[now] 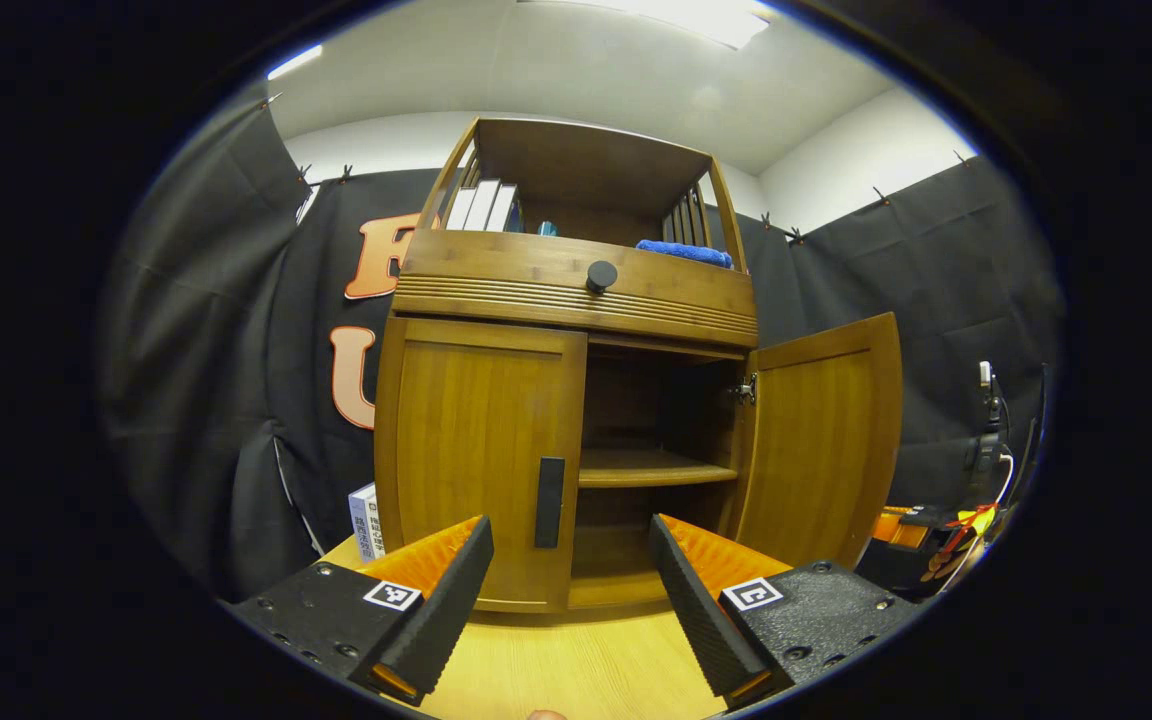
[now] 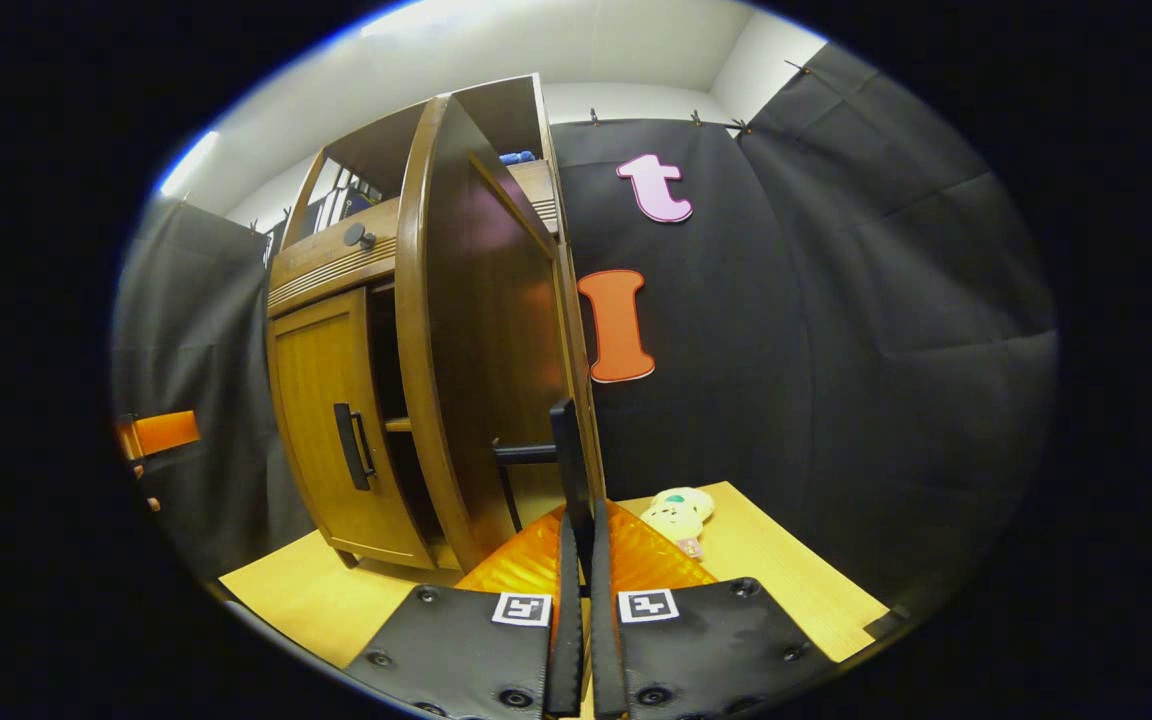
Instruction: Open the right door of the double-door shoe cabinet with the right hand, and open the left door with the left hand.
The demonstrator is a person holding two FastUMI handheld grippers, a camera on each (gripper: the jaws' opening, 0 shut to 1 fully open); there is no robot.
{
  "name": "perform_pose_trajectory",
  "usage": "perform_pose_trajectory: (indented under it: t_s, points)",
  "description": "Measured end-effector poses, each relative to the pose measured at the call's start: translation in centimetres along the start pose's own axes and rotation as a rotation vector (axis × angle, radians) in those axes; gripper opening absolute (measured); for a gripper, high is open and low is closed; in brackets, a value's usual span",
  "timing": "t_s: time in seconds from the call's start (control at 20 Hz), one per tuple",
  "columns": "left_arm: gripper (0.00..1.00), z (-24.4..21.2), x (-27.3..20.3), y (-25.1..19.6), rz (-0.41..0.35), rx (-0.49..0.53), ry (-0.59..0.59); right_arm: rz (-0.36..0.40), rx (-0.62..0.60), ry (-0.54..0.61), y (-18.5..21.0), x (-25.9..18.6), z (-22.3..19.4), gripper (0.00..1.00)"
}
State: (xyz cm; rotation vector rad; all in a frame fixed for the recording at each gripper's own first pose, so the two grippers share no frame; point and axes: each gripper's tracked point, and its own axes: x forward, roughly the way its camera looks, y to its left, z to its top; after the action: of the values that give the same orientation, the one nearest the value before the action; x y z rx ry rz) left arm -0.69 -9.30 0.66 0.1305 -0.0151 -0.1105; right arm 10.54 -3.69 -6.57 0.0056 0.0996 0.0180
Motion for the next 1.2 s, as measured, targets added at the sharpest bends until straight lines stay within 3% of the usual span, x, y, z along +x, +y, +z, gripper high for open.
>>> perform_pose_trajectory:
  t_s: [0.05,0.1,0.35,0.4,0.45,0.5,0.8,0.85,0.95,1.0,1.05,1.15,1.2]
  points:
    - [0.94,-0.1,0.0,-0.2,0.001,0.003,0.000,0.004,0.002,0.000,-0.3,0.2,0.1,0.18]
    - [0.97,-0.3,0.1,-0.3,0.001,0.005,0.001,0.007,0.002,0.000,-0.5,0.2,0.1,0.11]
    - [0.92,-1.2,1.6,-0.4,0.010,0.014,0.022,0.016,-0.023,-0.008,-1.8,0.1,0.2,0.10]
    - [0.95,-1.3,1.9,-0.4,0.013,0.014,0.022,0.020,-0.021,-0.010,-2.1,0.1,0.2,0.00]
    - [0.95,-1.4,2.3,-0.4,0.017,0.017,0.025,0.026,-0.018,-0.010,-2.3,0.1,0.2,0.00]
    - [0.92,-1.5,2.6,-0.4,0.019,0.020,0.026,0.030,-0.016,-0.011,-2.6,0.0,0.1,0.08]
    - [0.92,-3.0,5.4,0.4,0.038,0.031,0.046,0.041,-0.003,-0.012,-4.0,0.0,0.2,0.09]
    - [0.95,-3.4,6.0,0.8,0.044,0.039,0.053,0.045,0.004,-0.011,-4.1,0.1,0.2,0.08]
    - [0.92,-4.2,7.1,1.4,0.066,0.064,0.060,0.049,0.007,-0.012,-4.0,0.0,0.0,0.08]
    - [0.93,-4.4,7.7,1.7,0.077,0.078,0.059,0.046,0.007,-0.012,-3.8,-0.1,0.0,0.00]
    - [0.94,-4.6,8.2,2.0,0.086,0.088,0.058,0.043,0.005,-0.012,-3.6,-0.2,0.0,0.09]
    - [0.92,-5.1,9.3,2.4,0.094,0.097,0.056,-0.003,-0.014,-0.018,-4.5,-1.0,-0.1,0.09]
    - [0.92,-5.2,10.0,2.5,0.098,0.102,0.055,-0.039,-0.025,-0.029,-5.2,-1.6,0.2,0.22]
